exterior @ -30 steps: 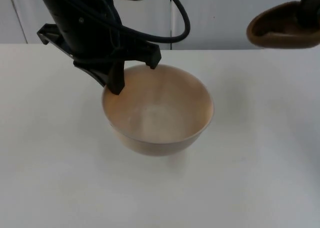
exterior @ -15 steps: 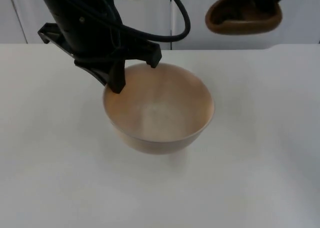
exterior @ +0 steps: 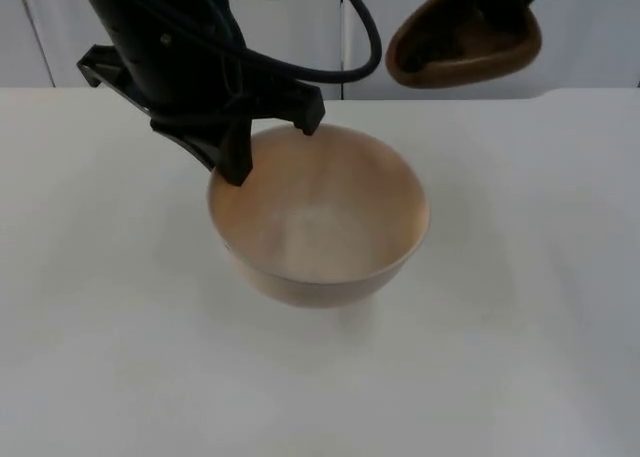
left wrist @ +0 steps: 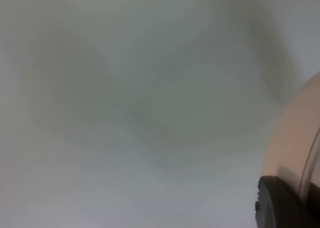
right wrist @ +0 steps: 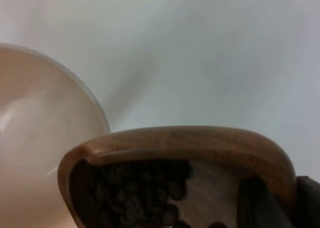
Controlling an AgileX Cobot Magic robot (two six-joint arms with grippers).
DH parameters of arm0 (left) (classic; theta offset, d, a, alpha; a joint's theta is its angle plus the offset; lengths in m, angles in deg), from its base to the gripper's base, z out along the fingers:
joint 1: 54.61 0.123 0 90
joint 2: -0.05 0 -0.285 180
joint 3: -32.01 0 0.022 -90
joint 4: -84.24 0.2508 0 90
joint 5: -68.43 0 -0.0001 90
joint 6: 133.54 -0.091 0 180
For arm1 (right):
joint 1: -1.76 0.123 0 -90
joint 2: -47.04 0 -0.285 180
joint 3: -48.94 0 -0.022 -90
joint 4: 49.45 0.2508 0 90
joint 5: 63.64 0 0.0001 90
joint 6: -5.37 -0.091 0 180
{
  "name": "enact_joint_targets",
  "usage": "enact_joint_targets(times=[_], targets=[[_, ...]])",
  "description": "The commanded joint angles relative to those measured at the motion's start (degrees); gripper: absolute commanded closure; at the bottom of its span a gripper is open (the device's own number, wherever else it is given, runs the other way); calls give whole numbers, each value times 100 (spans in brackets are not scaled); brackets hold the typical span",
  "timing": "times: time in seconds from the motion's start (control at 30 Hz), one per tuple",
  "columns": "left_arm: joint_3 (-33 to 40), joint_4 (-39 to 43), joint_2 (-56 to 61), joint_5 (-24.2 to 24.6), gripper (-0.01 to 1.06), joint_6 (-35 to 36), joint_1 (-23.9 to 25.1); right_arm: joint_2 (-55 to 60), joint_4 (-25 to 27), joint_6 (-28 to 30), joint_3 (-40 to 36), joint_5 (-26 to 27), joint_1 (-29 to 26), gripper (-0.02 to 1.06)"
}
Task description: Pick up the bowl with the left hand and pour the coffee beans from the cup into the bowl with the right hand.
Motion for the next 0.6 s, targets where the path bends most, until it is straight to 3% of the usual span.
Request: enact_joint_targets(times=[0.0, 0.47, 0.57], targets=[[-42, -61, -25, -71, 105, 55, -32, -26, -49, 44, 46, 9, 48, 105], [-42, -61, -62, -88, 105, 55, -32, -411, -258, 44, 46, 9, 184, 105], [-42, -61, -60, -113, 105, 55, -32, -411, -562, -10, 46, 9, 419, 105]])
